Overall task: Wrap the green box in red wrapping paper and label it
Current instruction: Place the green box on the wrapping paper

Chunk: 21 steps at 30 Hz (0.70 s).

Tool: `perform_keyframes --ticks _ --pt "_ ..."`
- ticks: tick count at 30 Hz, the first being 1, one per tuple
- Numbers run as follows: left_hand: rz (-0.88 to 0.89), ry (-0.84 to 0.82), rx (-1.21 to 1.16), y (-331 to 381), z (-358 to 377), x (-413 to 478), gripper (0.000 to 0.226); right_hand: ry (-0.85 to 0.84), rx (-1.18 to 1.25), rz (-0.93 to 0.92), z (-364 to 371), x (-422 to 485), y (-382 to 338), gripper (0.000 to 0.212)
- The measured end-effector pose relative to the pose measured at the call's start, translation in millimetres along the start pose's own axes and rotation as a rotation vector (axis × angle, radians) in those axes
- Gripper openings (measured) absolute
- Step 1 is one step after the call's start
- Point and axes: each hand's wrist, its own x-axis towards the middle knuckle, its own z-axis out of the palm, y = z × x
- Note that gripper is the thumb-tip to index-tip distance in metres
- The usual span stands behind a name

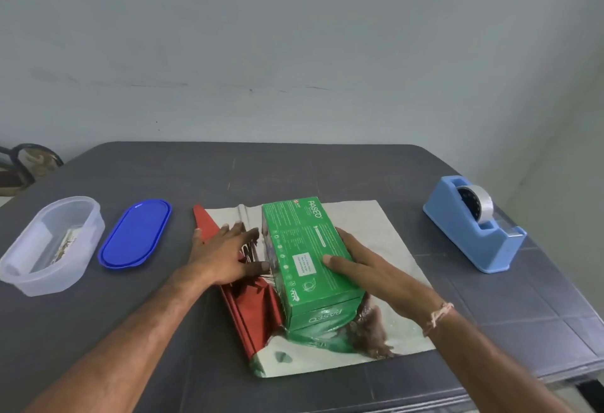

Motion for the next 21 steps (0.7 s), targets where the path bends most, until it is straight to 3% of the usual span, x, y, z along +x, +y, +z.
perform_keyframes --ticks 6,10,15,18,21 --pt "0.046 -0.069 0.076 -1.7 -23.1 10.4 0.099 0.071 0.012 -0.031 20.5 -2.4 1.5 0.058" --pt "0.063 0.049 0.099 3.3 -19.8 -6.8 0.092 0.087 0.042 -0.015 24.9 -3.0 1.4 0.066" --pt "0.204 0.168 -0.355 9.3 -1.9 -19.3 0.055 0.126 0.091 0.001 30.3 -4.2 5.0 0.063" --pt "0.214 0.082 -0.345 3.4 -0.1 -20.3 0.066 0.112 0.129 0.036 30.1 -8.1 5.3 0.040" --pt "0.191 -0.103 -0.267 -3.1 -5.3 -22.9 0.089 0.087 0.089 0.061 24.8 -11.1 4.7 0.036"
